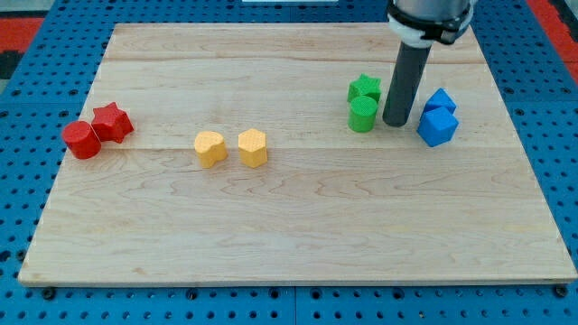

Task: Separate the green blocks

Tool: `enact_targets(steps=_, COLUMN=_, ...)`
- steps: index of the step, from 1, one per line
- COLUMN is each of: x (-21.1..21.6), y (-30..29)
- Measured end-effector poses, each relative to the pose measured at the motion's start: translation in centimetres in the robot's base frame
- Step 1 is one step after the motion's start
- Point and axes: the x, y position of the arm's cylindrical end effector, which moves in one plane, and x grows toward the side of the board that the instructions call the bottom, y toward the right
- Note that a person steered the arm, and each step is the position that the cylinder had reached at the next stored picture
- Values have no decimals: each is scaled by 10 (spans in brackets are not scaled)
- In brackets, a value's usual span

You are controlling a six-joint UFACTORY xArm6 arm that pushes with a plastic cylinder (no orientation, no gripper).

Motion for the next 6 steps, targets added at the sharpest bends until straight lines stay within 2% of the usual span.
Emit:
enact_targets(steps=1, x=-53, y=-14)
enact_targets(steps=2, x=-53, y=-43)
enact_targets(steps=3, x=-21, y=-61)
enact_targets(steps=4, x=49, y=-61)
enact_targets(steps=6, x=46, y=21)
